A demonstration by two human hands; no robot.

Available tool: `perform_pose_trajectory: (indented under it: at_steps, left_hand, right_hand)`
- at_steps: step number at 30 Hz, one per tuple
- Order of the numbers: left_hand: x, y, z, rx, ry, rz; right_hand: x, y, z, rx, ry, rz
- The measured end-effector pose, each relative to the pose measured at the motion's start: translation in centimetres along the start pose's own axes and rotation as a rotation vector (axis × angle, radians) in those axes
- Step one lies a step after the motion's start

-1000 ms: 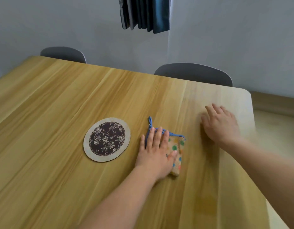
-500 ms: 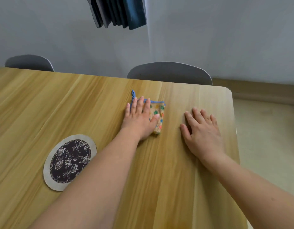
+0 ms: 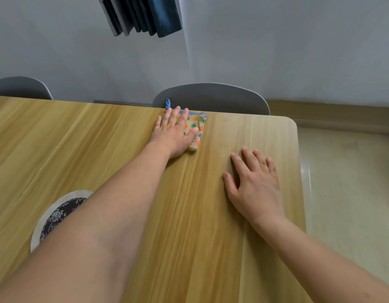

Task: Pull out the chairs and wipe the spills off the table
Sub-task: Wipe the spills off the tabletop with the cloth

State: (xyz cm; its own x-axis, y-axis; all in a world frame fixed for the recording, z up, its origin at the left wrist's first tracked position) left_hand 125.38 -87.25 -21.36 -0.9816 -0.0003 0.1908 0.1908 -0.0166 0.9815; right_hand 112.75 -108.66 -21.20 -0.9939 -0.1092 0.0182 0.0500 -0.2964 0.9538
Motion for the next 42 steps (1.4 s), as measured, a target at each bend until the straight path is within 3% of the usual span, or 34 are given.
perform_pose_trajectory:
  at_steps: [4, 8, 12, 18, 22, 30, 42]
  left_hand:
    - [0.0, -0.1, -0.3, -0.006, 0.019, 0.005]
    - [0.3, -0.1, -2.5, 0.005, 0.013, 0.008]
    - [0.2, 0.1, -7.7, 0.05, -0.031, 0.023]
    - [-0.2, 0.4, -10.3, 0.035, -0.07, 0.101]
    - [-0.9, 1.6, -10.3, -0.113, -0.193, -0.049]
    - [-0.6, 0.4, -10.3, 0.017, -0.237, -0.028]
    - [11.2, -2.3, -8.0, -0.057, -0.266, 0.018]
  right_hand:
    - [0.0, -0.1, -0.3, -0.083, -0.049, -0.031]
    - [-0.1, 0.1, -1.4, -0.203, -0.277, -0.179]
    - [-0.2, 0.0, -2.1, -0.256, -0.391, -0.223]
    - [-0.4, -0.3, -1.9, -0.169, -0.385, -0.201]
    - [-0.5, -0.3, -1.7, -0.142, -0.377, -0.195]
    - [-0.8, -0.4, -1.6, -0.106, -0.371, -0.172]
    - [-0.8, 0.0, -1.5, -0.127, -0.362, -0.162]
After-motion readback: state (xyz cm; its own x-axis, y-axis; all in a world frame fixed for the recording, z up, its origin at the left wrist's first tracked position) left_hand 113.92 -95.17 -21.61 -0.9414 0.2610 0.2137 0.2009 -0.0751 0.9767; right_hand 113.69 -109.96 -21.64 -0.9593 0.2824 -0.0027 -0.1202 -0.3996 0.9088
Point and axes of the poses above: each hand's wrist, its own x-axis away from the middle knuckle, its own y-axis out of the back of the hand, z = x × y, the point moved 3 cm from there along -x, towards the middle knuckle, and after that the axes turned 4 degrees about -x, right-handed, at the moved point
